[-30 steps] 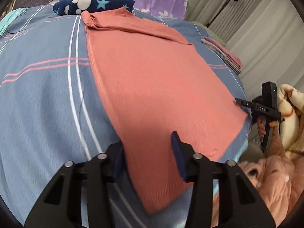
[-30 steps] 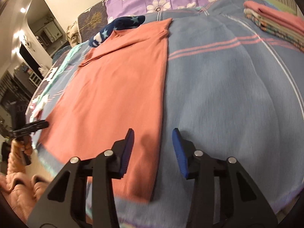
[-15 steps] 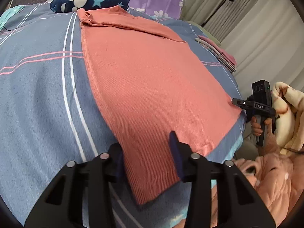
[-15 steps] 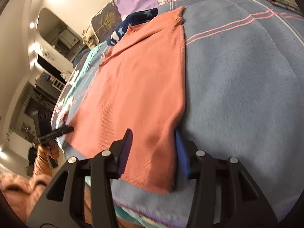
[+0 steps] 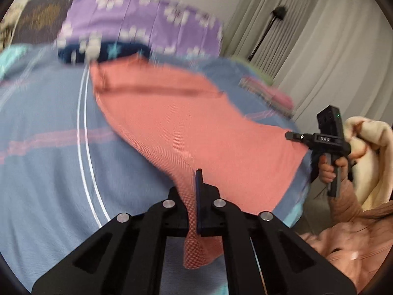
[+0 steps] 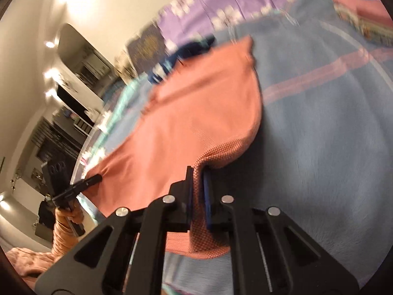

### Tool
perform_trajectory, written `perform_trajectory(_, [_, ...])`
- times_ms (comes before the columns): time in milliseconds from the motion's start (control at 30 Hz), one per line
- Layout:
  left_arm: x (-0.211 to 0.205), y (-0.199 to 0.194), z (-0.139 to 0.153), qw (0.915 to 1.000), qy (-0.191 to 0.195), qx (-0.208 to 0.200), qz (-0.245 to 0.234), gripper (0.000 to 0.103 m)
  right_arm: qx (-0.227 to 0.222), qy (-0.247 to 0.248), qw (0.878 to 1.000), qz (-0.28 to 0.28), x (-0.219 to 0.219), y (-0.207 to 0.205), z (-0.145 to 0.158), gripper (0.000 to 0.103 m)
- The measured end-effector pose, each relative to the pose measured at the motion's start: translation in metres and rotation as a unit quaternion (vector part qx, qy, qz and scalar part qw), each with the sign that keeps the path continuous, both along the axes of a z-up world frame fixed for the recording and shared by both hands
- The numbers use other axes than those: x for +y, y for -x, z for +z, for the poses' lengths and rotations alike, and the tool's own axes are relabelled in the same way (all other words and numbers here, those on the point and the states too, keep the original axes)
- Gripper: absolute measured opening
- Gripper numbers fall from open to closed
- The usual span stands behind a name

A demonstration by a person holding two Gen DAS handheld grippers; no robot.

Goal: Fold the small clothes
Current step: 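Grasp the hem with the left tool while the right tool grasps the hem too, lifting toward the collar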

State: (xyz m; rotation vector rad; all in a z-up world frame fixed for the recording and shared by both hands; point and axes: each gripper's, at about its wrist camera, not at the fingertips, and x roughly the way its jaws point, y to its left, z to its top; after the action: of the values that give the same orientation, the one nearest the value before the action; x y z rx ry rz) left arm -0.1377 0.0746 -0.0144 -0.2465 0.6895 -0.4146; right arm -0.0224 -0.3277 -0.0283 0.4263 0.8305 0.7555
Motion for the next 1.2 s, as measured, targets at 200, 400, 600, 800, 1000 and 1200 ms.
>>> perform_trajectory(200, [-0.004,0.038,0.051,0.9971,-0.004,-0.075,0.014,0.002,-0.101,-0.034,0.994,-0.022,-0.028,0.05,0.063,0.001])
perform_trajectory(400, [-0.015,0.041,0.056,0.9958,-0.036,-0.082,0.018,0.002,-0.139,0.016,0.988,-0.065,-0.045,0.07,0.076,0.0])
perform_trajectory(600, [-0.006,0.012,0.018,0.9993,-0.019,-0.021,0.026,0.002,0.051,0.053,0.996,-0.058,-0.033,0.015,-0.024,0.038])
perform_trajectory(800, [-0.002,0.006,0.012,0.9993,-0.02,-0.005,0.031,0.002,0.126,0.015,0.992,-0.011,-0.02,0.007,-0.077,0.054])
perform_trajectory(1000, [-0.005,0.006,0.01,0.9996,-0.011,-0.007,0.025,0.002,0.108,0.062,0.987,0.101,0.024,0.028,-0.069,0.053])
perform_trajectory(1200, [-0.001,0.013,0.023,0.9986,0.006,-0.033,0.04,0.002,0.078,-0.033,0.996,0.034,-0.006,0.02,-0.032,0.003])
